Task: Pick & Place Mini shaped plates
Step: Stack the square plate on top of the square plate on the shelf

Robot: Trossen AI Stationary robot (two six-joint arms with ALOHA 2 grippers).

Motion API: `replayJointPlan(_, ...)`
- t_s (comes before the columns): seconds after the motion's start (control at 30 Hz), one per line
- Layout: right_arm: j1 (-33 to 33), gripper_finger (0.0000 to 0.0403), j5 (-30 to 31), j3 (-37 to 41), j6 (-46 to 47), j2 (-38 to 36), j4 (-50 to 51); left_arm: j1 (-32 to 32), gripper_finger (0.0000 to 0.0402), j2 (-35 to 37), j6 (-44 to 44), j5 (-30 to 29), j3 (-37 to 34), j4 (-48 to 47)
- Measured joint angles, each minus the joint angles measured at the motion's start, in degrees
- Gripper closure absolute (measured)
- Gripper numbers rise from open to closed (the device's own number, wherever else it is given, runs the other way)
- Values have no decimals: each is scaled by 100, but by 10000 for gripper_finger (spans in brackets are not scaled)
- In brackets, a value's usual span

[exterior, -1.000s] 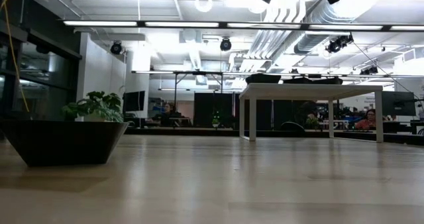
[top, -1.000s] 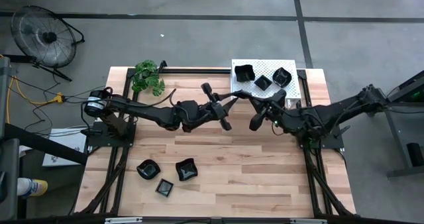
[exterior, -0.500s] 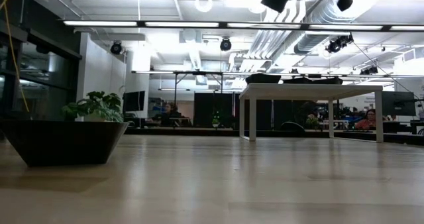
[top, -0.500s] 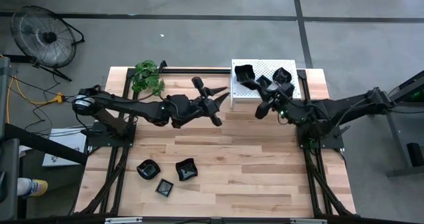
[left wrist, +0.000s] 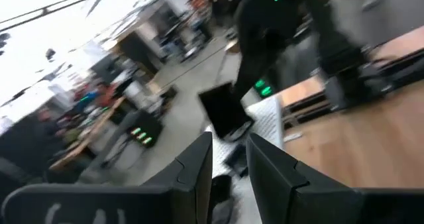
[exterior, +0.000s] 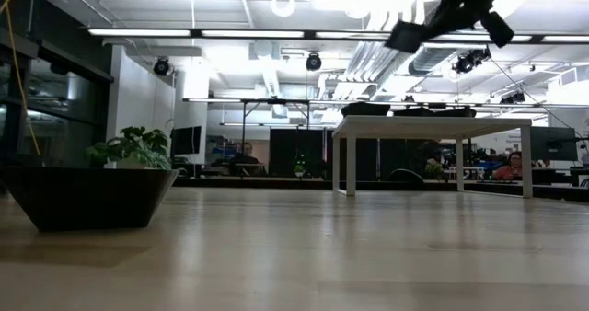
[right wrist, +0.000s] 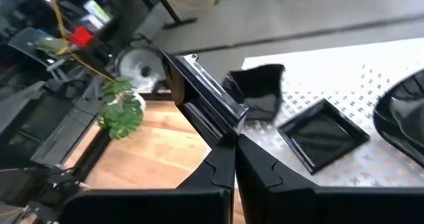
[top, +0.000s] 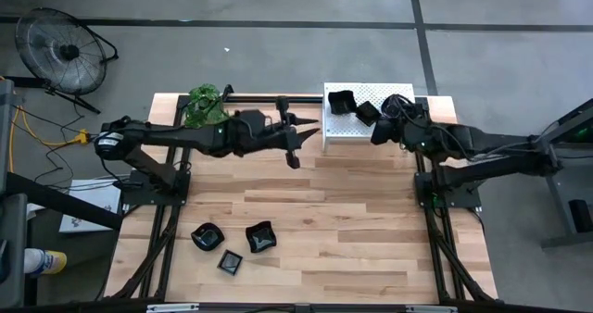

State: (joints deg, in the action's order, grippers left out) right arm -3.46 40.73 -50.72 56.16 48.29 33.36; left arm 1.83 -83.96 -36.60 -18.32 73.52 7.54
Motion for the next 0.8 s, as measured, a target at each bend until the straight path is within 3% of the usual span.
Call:
replayJointPlan(0.33,-1445,403,-1410,0,240,13,549,877,312,0,265,2453,0,-170)
replayJointPlan(0.8,-2939,403,-3308,0,279,273,664,1644,312,0,81,4937,0,-518)
